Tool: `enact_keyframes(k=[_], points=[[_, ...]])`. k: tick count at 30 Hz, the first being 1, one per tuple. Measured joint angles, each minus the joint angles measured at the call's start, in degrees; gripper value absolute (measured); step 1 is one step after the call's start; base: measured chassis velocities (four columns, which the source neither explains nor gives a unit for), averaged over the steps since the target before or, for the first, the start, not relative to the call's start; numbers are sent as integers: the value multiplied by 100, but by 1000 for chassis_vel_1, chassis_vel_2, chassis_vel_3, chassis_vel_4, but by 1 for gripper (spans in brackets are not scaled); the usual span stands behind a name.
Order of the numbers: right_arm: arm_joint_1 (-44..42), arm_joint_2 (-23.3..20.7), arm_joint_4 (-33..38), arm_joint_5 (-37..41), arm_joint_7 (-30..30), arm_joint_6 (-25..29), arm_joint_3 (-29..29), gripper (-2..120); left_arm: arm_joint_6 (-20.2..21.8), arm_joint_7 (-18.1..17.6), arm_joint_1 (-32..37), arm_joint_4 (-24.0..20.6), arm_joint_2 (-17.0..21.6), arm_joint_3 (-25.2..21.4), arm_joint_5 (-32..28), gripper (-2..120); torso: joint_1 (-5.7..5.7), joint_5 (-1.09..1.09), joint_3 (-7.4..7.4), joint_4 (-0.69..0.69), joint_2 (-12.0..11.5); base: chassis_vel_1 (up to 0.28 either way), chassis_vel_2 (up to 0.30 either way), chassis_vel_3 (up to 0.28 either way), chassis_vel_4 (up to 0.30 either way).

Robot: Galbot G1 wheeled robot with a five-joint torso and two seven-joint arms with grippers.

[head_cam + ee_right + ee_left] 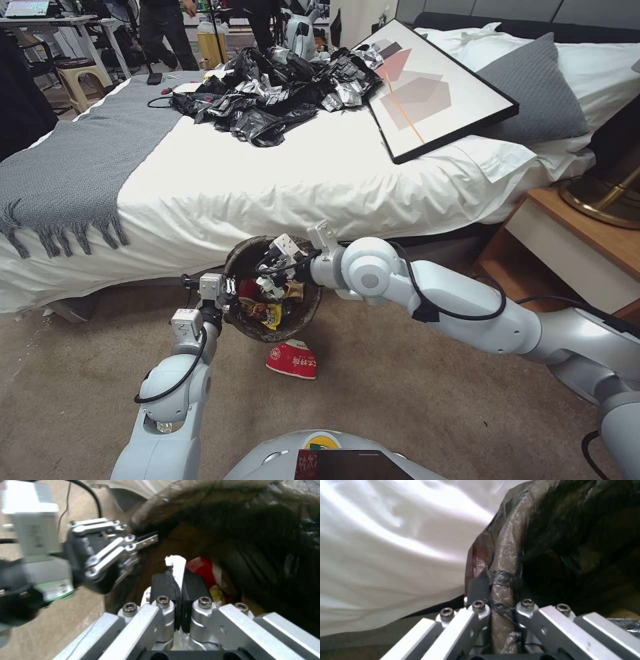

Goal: Pick up the trash bin, then pick up the garbage from the floor and place it into the trash bin.

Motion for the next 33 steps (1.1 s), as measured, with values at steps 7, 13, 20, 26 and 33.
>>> enact_keyframes(k=[7, 13, 20, 26, 33], points=[[-79, 337, -609, -310, -300, 92, -50, 25, -5, 5, 16, -19, -3, -23, 2, 2, 0, 0, 0, 1, 0, 0, 0, 0, 0], [-124, 452, -768, -519, -327, 270, -25, 46, -5, -3, 34, -42, 10, -37, -1, 2, 0, 0, 0, 1, 0, 0, 0, 0, 0], [-193, 376, -666, -539, -328, 396, 93, 68, -5, -12, 38, -52, 12, -23, -1, 2, 0, 0, 0, 0, 0, 0, 0, 0, 0], [-185, 238, -421, -538, -417, 454, 342, 95, -4, -8, 44, -81, 13, -57, -5, 2, 0, 1, 0, 0, 0, 0, 0, 0, 0], [-218, 142, -192, -526, -455, 467, 586, 100, -8, -6, 37, -70, -1, -61, -2, 2, 0, 1, 0, 1, 1, 0, 0, 0, 0]])
